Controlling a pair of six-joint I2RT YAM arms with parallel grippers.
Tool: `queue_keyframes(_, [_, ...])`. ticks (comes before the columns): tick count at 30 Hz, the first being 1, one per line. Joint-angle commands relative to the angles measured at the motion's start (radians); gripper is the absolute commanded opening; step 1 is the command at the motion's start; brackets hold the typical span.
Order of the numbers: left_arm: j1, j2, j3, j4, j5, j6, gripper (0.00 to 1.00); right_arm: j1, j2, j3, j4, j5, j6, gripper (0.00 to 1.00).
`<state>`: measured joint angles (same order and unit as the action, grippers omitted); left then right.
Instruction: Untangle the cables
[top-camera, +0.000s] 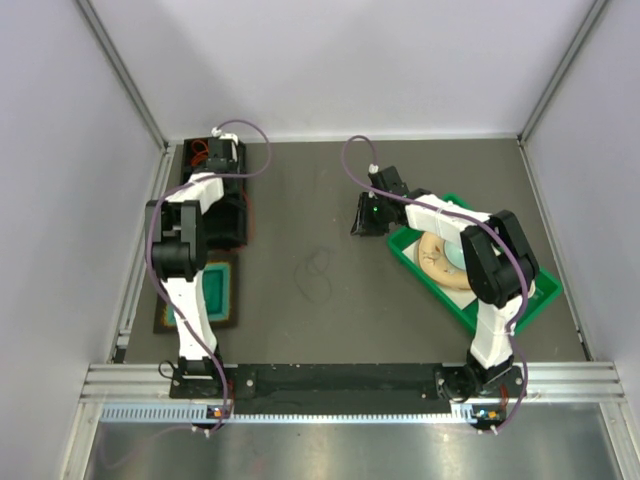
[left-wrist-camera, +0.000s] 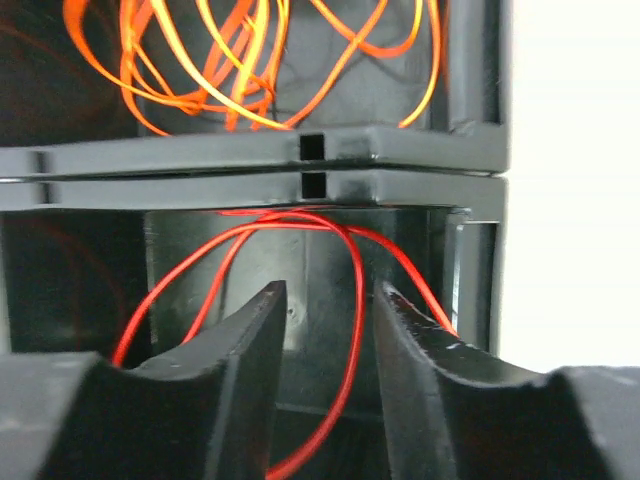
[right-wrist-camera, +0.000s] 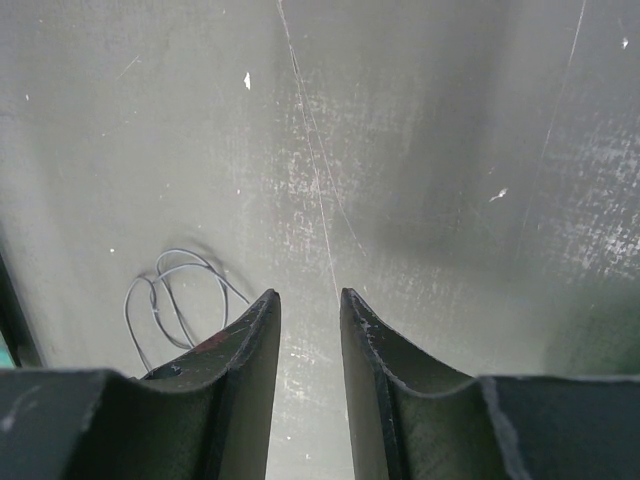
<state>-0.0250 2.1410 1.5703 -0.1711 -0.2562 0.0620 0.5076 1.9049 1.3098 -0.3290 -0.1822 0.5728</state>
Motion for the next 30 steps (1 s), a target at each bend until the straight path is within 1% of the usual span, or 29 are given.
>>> queue_keyframes(1, [-0.015,-0.134,0.074,-0.033,-0.008,-0.002,0.49,0.008,-0.035,0.022,0.027,-0.002,0.007,0.31])
queue_keyframes(2, [-0.019,-0.141,0.089,-0.044,-0.003,-0.001,0.51,0.006,-0.038,0.022,0.025,-0.002,0.007,0.31])
queue_keyframes(3, [-0.023,-0.144,0.097,-0.051,-0.003,0.005,0.57,0.009,-0.04,0.02,0.025,0.0,0.007,0.31])
queue_keyframes(4, [-0.027,-0.154,0.105,-0.06,-0.009,0.006,0.58,0.011,-0.041,0.02,0.024,0.001,0.007,0.31])
queue_keyframes(6, [-0.036,-0.173,0.112,-0.079,-0.014,0.009,0.69,0.014,-0.044,0.02,0.022,0.001,0.006,0.31])
queue_keyframes(8, [-0.05,-0.187,0.114,-0.093,-0.025,0.012,0.73,0.019,-0.047,0.019,0.022,0.004,0.006,0.31])
queue_keyframes(10, [-0.067,-0.213,0.114,-0.116,-0.05,0.024,0.73,0.019,-0.05,0.016,0.018,0.007,0.006,0.31])
queue_keyframes(13, [-0.142,-0.271,0.09,-0.185,-0.129,0.041,0.71,0.022,-0.06,0.006,0.021,0.009,0.007,0.31])
queue_keyframes(14, [-0.192,-0.289,0.047,-0.194,-0.191,0.035,0.71,0.023,-0.064,0.003,0.022,0.01,0.009,0.31])
queue_keyframes(16, [-0.243,-0.351,-0.015,-0.192,-0.259,-0.01,0.71,0.023,-0.067,-0.009,0.027,0.007,0.012,0.31])
queue_keyframes(17, [-0.281,-0.368,-0.071,-0.191,-0.296,-0.022,0.71,0.022,-0.067,-0.012,0.03,0.006,0.013,0.31])
queue_keyframes(18, [-0.295,-0.395,-0.094,-0.191,-0.319,-0.059,0.71,0.023,-0.069,-0.015,0.03,0.003,0.012,0.31])
queue_keyframes(20, [-0.314,-0.415,-0.153,-0.221,-0.333,-0.192,0.7,0.025,-0.07,-0.026,0.03,-0.005,0.012,0.31])
queue_keyframes(22, [-0.319,-0.428,-0.185,-0.267,-0.33,-0.287,0.69,0.023,-0.078,-0.044,0.034,-0.007,0.013,0.31])
queue_keyframes(23, [-0.323,-0.429,-0.217,-0.28,-0.325,-0.366,0.66,0.023,-0.079,-0.049,0.038,-0.008,0.015,0.31])
queue_keyframes(25, [-0.337,-0.428,-0.256,-0.283,-0.35,-0.444,0.64,0.023,-0.09,-0.066,0.045,-0.011,0.015,0.31])
queue_keyframes(26, [-0.34,-0.426,-0.286,-0.284,-0.351,-0.505,0.63,0.023,-0.093,-0.067,0.047,-0.013,0.015,0.31])
queue_keyframes(29, [-0.343,-0.414,-0.326,-0.274,-0.359,-0.577,0.62,0.025,-0.102,-0.072,0.045,-0.011,0.013,0.31])
queue_keyframes(30, [-0.345,-0.402,-0.335,-0.259,-0.362,-0.576,0.62,0.023,-0.104,-0.073,0.045,-0.011,0.013,0.31])
